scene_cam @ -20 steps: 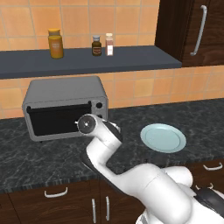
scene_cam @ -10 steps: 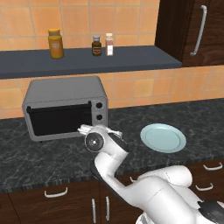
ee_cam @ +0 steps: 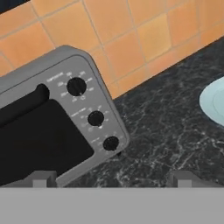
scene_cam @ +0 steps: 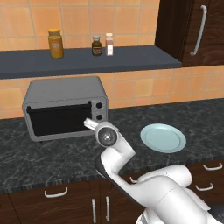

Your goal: Pick up the kebab skewer and baguette bread, and place them inside the toaster oven. Close the toaster oven door and start by setting the timer.

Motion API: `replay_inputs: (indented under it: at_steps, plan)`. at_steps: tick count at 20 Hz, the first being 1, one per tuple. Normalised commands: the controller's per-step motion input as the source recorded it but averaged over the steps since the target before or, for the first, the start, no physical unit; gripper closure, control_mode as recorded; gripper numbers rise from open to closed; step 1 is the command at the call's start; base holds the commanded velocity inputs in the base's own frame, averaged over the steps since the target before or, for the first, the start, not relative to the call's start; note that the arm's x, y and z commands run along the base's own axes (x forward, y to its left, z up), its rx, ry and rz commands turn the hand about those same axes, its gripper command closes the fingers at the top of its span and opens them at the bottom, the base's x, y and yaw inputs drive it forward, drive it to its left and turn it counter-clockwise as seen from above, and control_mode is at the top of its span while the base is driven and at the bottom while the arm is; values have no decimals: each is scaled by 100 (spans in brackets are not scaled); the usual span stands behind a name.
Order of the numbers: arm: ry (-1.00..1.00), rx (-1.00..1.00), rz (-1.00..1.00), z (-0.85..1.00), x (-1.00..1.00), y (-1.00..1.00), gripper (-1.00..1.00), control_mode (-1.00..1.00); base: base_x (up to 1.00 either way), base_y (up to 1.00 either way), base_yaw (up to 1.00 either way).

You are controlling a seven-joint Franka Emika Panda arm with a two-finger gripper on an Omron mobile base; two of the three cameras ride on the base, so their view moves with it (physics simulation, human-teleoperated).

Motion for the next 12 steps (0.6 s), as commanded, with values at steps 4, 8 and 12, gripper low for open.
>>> replay_inputs:
  at_steps: [4, 8, 12]
  plan:
    - [2, -12, 0, 0, -1, -25, -100, -100, 0, 0, 0]
    - [13, -49, 12, 3, 0, -45, -100, -100, 0, 0, 0]
    - [17, -70, 23, 9, 0, -16, -100, -100, 0, 0, 0]
